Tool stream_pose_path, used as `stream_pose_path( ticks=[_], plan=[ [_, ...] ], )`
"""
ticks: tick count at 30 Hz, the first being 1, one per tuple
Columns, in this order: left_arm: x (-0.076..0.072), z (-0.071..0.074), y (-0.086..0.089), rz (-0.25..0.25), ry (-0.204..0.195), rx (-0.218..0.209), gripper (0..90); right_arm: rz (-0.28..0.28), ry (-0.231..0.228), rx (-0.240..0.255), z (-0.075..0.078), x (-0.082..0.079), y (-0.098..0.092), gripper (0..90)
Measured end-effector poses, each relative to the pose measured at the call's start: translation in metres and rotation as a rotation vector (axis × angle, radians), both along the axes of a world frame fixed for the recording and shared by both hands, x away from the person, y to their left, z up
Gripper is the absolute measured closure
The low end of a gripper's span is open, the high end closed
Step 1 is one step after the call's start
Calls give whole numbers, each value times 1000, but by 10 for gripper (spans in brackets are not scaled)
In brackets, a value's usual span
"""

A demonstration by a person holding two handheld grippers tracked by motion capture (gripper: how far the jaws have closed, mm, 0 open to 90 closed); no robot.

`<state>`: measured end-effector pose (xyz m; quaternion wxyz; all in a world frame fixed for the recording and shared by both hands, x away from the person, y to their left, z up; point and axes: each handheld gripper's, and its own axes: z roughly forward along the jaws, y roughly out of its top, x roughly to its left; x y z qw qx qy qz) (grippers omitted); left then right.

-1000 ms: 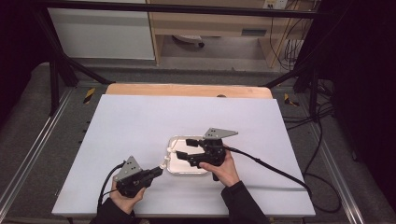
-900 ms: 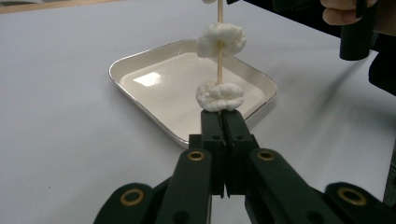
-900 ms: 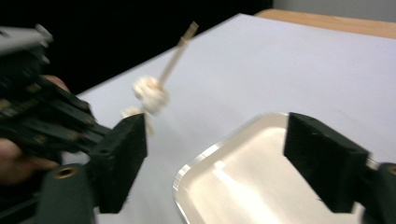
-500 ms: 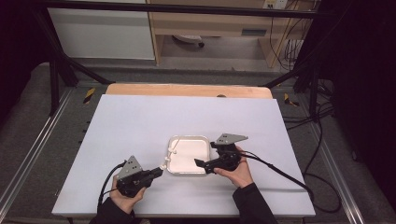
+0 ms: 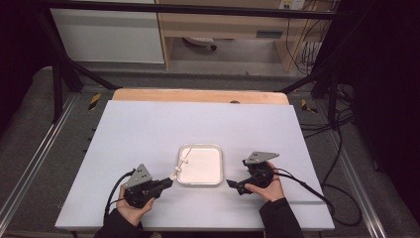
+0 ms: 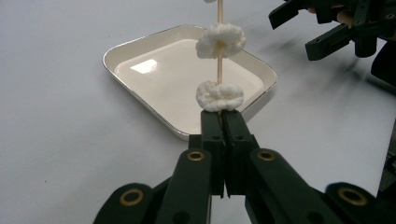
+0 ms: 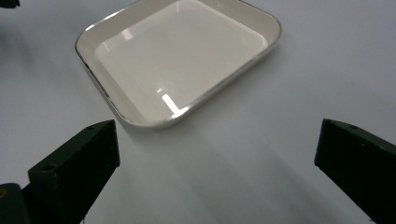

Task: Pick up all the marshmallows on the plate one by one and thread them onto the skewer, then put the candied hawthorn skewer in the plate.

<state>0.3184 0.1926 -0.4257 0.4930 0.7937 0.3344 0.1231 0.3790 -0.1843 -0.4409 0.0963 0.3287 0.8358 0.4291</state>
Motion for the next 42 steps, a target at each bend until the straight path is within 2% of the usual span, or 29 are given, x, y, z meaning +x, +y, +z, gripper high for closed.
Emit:
stream_pose_path(
  ticks=[9, 13, 16, 20, 28, 42],
  plan=[
    [2, 8, -1, -3, 10, 30, 886, -78, 0, -11, -9, -7, -39, 7],
    [6, 11, -2, -2, 15, 47, 885, -101, -2, -2, -11, -9, -51, 7],
    [9, 14, -4, -3, 25, 54, 886, -105, -7, -16, -12, -11, -55, 7],
    [13, 18, -7, -6, 32, 68, 885, -110, -5, -3, -12, -14, -59, 7],
    [23, 25, -16, -4, 51, 93, 885, -119, -5, -8, -14, -16, -64, 7],
    [49, 27, -47, 7, 95, 158, 884, -120, -12, -11, -15, -18, -68, 7]
  ],
)
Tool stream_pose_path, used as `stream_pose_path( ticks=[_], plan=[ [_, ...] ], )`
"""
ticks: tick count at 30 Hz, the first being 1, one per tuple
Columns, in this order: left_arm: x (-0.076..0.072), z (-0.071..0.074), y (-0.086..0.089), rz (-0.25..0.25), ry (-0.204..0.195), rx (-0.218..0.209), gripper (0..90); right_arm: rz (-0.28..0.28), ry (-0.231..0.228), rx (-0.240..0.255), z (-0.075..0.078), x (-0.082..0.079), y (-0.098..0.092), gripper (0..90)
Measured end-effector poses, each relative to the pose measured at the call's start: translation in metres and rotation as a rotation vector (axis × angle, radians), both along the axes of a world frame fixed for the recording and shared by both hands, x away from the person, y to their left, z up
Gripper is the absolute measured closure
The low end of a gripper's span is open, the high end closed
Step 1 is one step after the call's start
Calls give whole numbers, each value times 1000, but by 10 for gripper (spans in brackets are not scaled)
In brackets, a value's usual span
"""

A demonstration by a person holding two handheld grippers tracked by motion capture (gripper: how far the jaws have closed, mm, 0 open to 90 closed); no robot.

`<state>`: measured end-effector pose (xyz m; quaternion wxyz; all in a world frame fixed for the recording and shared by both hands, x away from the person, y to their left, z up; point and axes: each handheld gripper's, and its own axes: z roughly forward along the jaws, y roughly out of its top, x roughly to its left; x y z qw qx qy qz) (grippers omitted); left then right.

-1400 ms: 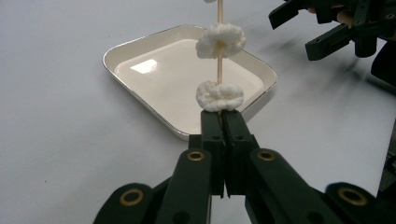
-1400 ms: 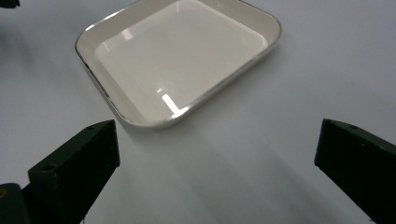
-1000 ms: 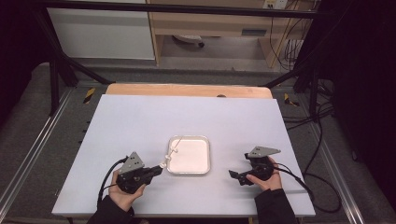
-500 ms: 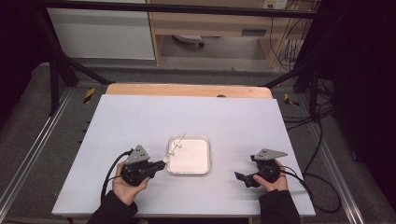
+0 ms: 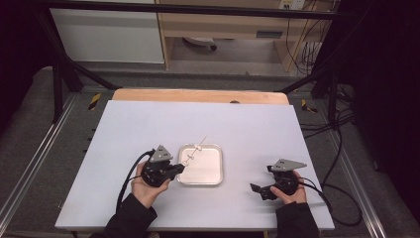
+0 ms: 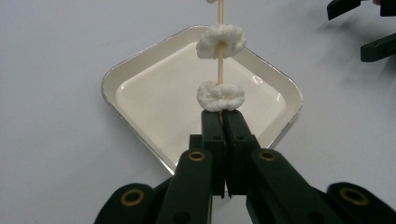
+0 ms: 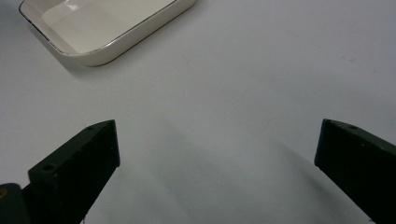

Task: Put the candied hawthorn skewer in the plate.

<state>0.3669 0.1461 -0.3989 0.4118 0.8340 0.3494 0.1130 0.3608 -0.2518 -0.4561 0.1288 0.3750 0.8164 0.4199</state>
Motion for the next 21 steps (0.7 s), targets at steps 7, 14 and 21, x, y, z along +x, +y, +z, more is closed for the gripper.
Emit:
stream_pose_path(
  ticks=[7, 14, 21],
  plan=[
    [11, -5, -17, 10, 29, 52, 885, 6, -3, -3, 0, 0, 0, 8],
    [19, -17, -26, 33, 74, 102, 885, 6, 1, -8, -1, 0, 1, 8],
    [21, -26, -34, 36, 89, 152, 886, 5, 4, -10, -2, 0, 1, 8]
  ],
)
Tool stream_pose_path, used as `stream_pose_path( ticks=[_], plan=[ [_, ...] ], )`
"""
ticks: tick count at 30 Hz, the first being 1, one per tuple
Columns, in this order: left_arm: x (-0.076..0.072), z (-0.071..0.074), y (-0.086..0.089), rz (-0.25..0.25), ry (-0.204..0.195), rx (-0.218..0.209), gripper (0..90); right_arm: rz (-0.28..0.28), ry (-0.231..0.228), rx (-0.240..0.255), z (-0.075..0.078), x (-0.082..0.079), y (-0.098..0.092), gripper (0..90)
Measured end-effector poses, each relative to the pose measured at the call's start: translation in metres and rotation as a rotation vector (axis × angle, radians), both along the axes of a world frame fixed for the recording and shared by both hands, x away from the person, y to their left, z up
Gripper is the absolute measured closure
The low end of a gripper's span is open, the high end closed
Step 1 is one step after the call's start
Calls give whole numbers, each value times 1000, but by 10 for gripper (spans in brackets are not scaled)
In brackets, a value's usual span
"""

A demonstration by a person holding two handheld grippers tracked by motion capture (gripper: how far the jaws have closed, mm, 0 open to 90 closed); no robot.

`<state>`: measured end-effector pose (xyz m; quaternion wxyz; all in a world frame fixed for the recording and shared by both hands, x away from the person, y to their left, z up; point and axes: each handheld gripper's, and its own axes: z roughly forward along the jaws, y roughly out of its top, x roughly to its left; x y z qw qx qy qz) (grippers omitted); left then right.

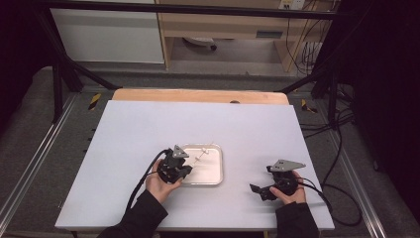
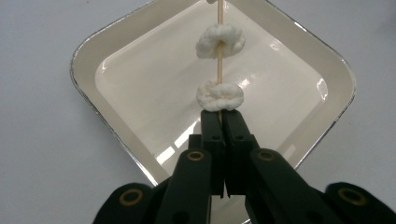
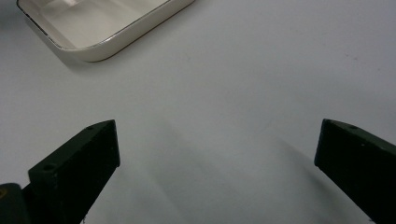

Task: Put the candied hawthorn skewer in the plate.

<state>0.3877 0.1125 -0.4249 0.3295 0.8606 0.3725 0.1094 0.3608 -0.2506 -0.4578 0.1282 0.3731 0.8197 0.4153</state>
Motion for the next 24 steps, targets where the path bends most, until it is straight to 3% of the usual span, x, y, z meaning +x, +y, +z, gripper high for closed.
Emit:
stream_pose_path(
  ticks=[13, 24],
  plan=[
    [1, -9, -7, 4, 31, 59, 884, 8, 1, -8, -2, 1, 1, 8],
    [2, -9, -8, 6, 29, 72, 868, 8, 7, -9, -2, 0, 1, 8]
  ],
)
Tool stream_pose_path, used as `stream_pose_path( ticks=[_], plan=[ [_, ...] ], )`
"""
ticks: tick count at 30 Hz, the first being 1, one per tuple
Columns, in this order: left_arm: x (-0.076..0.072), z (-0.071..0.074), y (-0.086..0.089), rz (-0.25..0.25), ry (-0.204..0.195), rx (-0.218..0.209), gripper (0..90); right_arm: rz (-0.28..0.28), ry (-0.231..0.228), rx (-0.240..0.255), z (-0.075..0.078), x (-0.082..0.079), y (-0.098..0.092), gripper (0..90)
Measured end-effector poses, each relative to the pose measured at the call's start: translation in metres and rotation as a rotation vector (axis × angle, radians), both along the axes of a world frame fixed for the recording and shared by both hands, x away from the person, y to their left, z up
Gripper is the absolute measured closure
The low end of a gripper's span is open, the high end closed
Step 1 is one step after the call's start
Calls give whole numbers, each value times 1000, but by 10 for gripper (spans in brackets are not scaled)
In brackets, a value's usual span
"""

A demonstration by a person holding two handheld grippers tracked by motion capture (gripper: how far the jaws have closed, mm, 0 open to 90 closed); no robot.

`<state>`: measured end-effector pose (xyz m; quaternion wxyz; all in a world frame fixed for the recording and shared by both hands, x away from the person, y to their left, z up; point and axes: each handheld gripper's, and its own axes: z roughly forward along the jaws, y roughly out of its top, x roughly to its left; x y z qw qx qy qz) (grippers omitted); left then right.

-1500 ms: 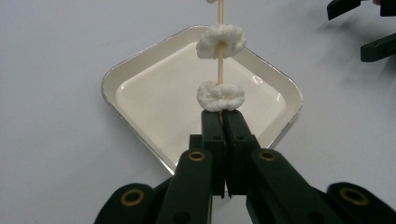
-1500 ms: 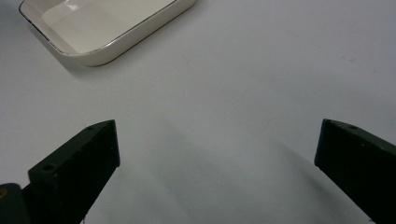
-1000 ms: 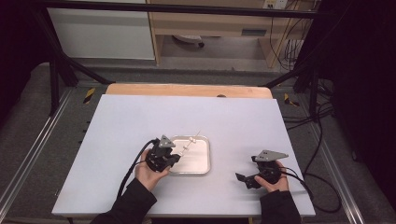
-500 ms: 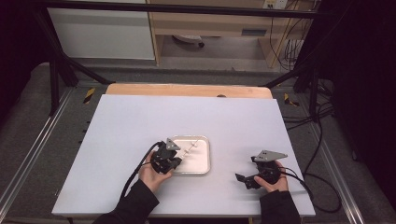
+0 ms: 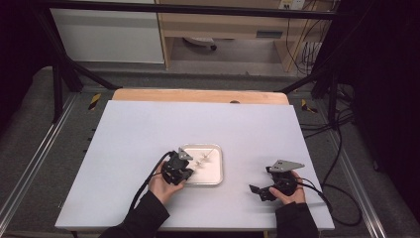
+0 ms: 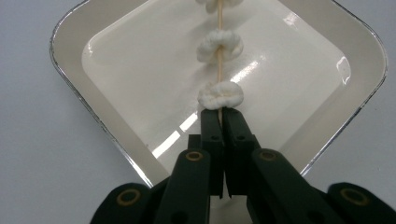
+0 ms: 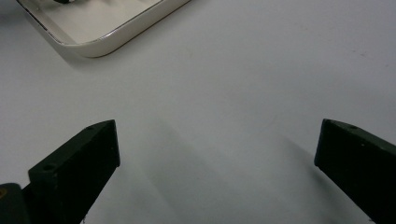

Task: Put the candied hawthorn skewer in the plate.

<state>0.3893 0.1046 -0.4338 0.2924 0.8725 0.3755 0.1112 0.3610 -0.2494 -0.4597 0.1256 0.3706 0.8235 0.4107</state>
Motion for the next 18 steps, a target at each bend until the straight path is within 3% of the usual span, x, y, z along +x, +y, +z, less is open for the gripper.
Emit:
stream_pose_path(
  ticks=[7, 13, 18],
  plan=[
    [-2, 6, 6, -26, -9, -16, 786, 1, -3, 2, 0, 0, 0, 7],
    [-5, 14, 13, -63, -27, -44, 634, 1, -4, 1, 0, 0, -1, 8],
    [-9, 22, 21, -85, -47, -41, 493, -1, -2, 5, 1, 0, -1, 8]
  ],
)
